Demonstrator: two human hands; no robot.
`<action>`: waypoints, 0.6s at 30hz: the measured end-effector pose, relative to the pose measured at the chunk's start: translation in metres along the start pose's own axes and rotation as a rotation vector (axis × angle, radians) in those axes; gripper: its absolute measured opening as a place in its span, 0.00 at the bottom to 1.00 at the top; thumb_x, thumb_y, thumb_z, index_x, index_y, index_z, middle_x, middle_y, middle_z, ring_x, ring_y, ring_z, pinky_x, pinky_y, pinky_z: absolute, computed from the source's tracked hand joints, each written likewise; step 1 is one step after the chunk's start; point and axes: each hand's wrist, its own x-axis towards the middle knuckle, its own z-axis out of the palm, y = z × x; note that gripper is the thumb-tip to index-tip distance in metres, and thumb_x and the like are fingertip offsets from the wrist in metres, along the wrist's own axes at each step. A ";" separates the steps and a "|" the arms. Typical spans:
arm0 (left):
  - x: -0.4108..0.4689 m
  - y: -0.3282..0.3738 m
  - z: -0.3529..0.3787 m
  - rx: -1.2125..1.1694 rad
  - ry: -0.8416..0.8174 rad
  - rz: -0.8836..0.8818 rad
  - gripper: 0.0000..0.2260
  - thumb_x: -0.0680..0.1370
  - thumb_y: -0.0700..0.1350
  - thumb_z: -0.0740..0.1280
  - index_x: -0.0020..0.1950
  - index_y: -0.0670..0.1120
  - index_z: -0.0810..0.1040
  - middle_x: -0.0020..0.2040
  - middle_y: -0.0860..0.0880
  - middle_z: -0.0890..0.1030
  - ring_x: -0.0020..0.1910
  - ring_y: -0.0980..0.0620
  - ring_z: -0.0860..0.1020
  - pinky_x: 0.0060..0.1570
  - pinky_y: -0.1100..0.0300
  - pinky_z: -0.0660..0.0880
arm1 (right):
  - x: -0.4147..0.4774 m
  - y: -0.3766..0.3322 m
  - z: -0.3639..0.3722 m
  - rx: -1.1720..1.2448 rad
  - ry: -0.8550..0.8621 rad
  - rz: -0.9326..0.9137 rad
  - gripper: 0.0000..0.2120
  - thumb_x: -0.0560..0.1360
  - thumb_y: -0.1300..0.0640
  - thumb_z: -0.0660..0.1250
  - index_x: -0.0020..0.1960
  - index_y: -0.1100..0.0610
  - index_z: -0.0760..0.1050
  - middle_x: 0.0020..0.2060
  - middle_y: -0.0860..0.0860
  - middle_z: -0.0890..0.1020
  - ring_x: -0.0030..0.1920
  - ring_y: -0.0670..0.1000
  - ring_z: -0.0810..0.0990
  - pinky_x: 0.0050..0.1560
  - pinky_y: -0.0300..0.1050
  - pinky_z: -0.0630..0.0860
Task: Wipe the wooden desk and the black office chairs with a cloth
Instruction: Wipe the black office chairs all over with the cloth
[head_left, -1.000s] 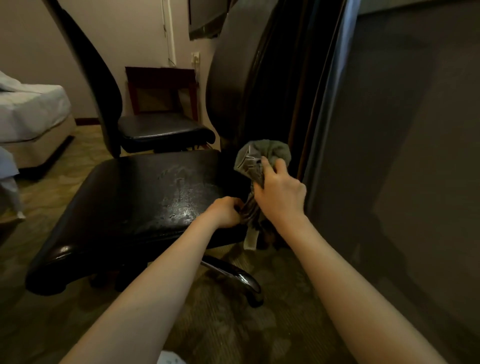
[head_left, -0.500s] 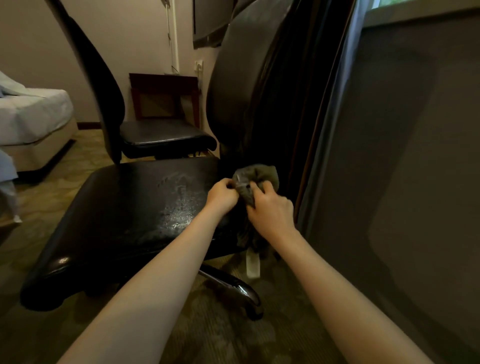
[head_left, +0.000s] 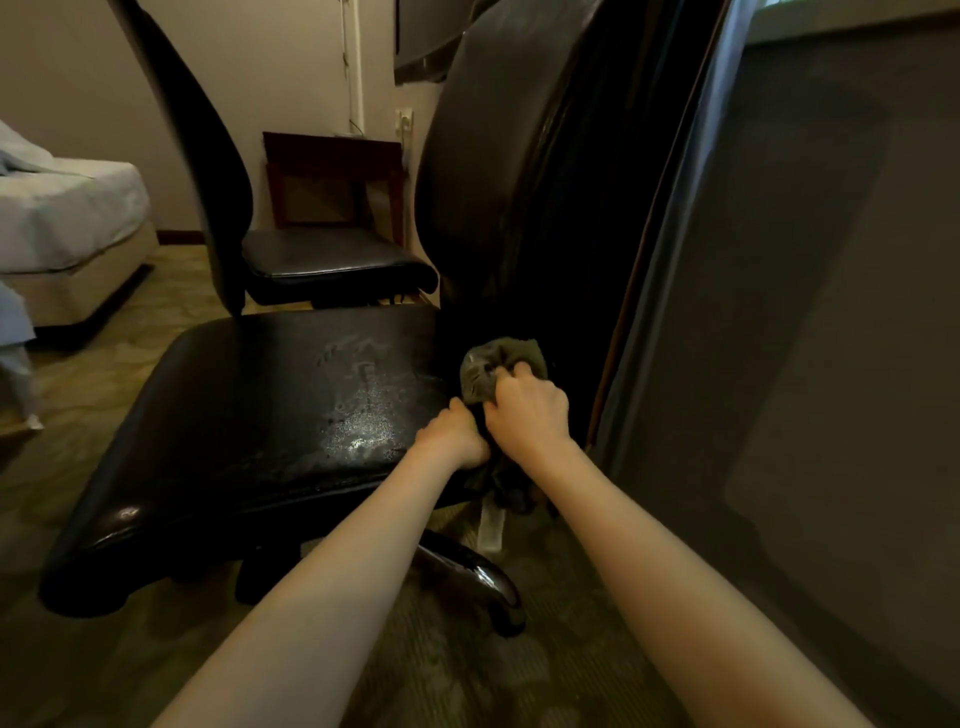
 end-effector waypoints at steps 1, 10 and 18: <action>-0.001 -0.004 0.001 0.075 -0.029 -0.007 0.37 0.73 0.50 0.66 0.76 0.41 0.51 0.71 0.42 0.65 0.68 0.40 0.67 0.70 0.48 0.62 | 0.007 -0.001 0.001 -0.037 0.000 0.009 0.16 0.80 0.53 0.56 0.64 0.59 0.70 0.59 0.56 0.73 0.54 0.59 0.77 0.43 0.48 0.71; -0.014 0.011 -0.002 0.420 -0.040 -0.073 0.37 0.78 0.41 0.62 0.77 0.40 0.40 0.71 0.41 0.66 0.71 0.41 0.63 0.73 0.49 0.49 | -0.017 0.036 -0.001 0.156 0.012 0.134 0.16 0.80 0.52 0.56 0.64 0.57 0.72 0.58 0.56 0.75 0.55 0.61 0.77 0.49 0.50 0.72; -0.013 -0.002 -0.007 0.272 -0.145 0.033 0.36 0.78 0.41 0.60 0.77 0.44 0.38 0.74 0.41 0.61 0.73 0.40 0.60 0.74 0.45 0.47 | -0.040 0.046 -0.008 0.220 0.151 0.130 0.25 0.79 0.49 0.57 0.75 0.54 0.59 0.63 0.53 0.71 0.55 0.61 0.77 0.51 0.52 0.73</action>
